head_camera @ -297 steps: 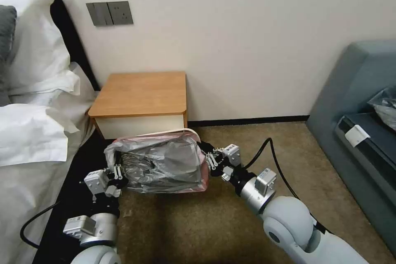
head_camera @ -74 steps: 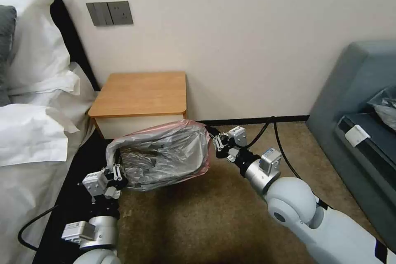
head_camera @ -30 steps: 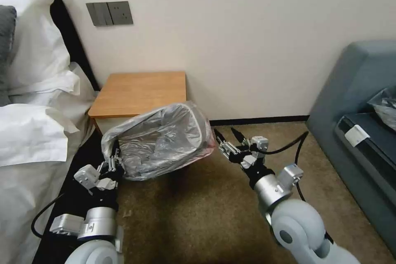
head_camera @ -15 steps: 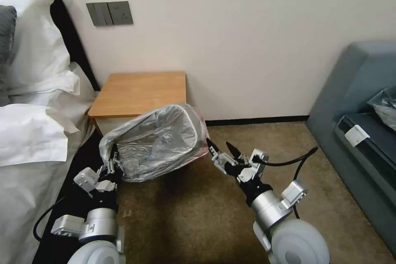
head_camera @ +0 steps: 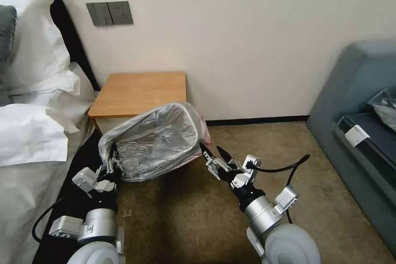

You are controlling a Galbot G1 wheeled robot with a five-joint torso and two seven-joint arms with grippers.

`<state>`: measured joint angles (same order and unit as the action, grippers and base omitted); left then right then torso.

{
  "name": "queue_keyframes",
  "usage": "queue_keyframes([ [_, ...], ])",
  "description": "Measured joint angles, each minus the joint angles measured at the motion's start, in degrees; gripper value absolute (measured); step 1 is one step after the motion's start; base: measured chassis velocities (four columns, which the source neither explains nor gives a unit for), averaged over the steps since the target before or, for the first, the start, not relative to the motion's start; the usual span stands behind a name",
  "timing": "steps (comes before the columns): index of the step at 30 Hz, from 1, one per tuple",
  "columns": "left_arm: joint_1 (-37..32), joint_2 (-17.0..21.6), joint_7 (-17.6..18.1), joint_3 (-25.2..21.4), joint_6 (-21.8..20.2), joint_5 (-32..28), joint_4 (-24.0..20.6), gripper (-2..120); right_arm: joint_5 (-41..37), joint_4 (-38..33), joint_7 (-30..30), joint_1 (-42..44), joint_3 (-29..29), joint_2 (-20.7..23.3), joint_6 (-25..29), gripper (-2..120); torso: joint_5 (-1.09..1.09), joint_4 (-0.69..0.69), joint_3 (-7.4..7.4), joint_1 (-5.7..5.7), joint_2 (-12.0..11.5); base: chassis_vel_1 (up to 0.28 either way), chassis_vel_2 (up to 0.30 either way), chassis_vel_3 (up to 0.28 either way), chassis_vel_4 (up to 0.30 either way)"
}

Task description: Pick up the garbage bag from the table and place it over the trash can.

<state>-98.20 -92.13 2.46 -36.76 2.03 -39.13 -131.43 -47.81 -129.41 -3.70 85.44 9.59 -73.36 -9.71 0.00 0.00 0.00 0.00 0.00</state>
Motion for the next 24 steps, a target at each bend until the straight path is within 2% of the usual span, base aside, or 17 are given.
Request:
queue_keyframes([
  [1, 0.0, 0.0, 0.0, 0.1, 0.0, 0.0, 0.0, 7, 0.0, 0.3, 0.0, -0.3, -0.1, -0.1, 0.0, 60, 0.0, 0.0, 0.0, 0.0, 0.0, 0.0, 0.0, 0.0, 0.0],
  [6, 0.0, 0.0, 0.0, 0.2, -0.1, 0.0, 0.0, 7, 0.0, 0.5, 0.0, -0.6, -0.4, -0.2, 0.0, 48, 0.0, 0.01, 0.0, 0.0, 0.0, 0.0, 0.0, 0.0, 0.0],
  [9, 0.1, 0.0, 0.0, 0.6, -0.4, 0.0, 0.1, 7, 0.1, 0.6, 0.0, -1.1, -0.6, -0.2, 0.0, 32, 0.0, 0.0, 0.0, 0.0, 0.0, 0.0, 0.0, 0.0, 0.0],
  [10, 0.1, 0.0, 0.0, 0.6, -0.4, 0.0, 0.1, 7, 0.1, 0.6, 0.0, -1.1, -0.6, -0.2, 0.0, 32, 0.0, 0.0, 0.0, 0.0, 0.0, 0.0, 0.0, 0.0, 0.0],
  [13, 0.3, 0.0, 0.1, 0.8, -0.6, -0.1, 0.6, 7, 0.2, 0.4, 0.0, -1.8, -0.8, -0.1, 0.0, 17, 0.0, 0.0, 0.0, 0.0, 0.0, 0.0, 0.0, 0.0, 0.0],
  [14, 0.3, 0.0, 0.1, 0.8, -0.6, -0.1, 0.6, 7, 0.2, 0.4, 0.0, -1.8, -0.8, -0.1, 0.0, 17, 0.0, 0.0, 0.0, 0.0, 0.0, 0.0, 0.0, 0.0, 0.0],
  [17, 0.4, 0.0, 0.1, 0.8, -0.6, -0.1, 0.8, 7, 0.5, 0.4, 0.0, -1.9, -0.9, 0.0, 0.0, 5, 0.0, 0.0, 0.0, 0.0, 0.0, 0.0, 0.0, 0.0, 0.0],
  [18, 0.4, 0.0, 0.1, 0.8, -0.6, -0.1, 0.8, 7, 0.5, 0.4, 0.0, -1.9, -0.9, 0.0, 0.0, 5, 0.0, 0.0, 0.0, 0.0, 0.0, 0.0, 0.0, 0.0, 0.0],
  [19, 0.6, 0.0, 0.1, 0.8, -0.7, -0.1, 0.9, 7, 0.7, 0.4, 0.0, -1.9, -1.0, 0.0, 0.0, 0, 0.0, 0.0, 0.0, 0.0, 0.0, 0.0, 0.0, 0.0, 0.0],
  [24, 0.6, 0.0, 0.2, 0.9, -0.7, -0.2, 0.9, 7, 1.3, 0.5, 0.0, -2.0, -1.0, 0.0, 0.1, 0, 0.0, 0.0, 0.0, 0.0, 0.0, 0.0, 0.0, 0.0, 0.0],
])
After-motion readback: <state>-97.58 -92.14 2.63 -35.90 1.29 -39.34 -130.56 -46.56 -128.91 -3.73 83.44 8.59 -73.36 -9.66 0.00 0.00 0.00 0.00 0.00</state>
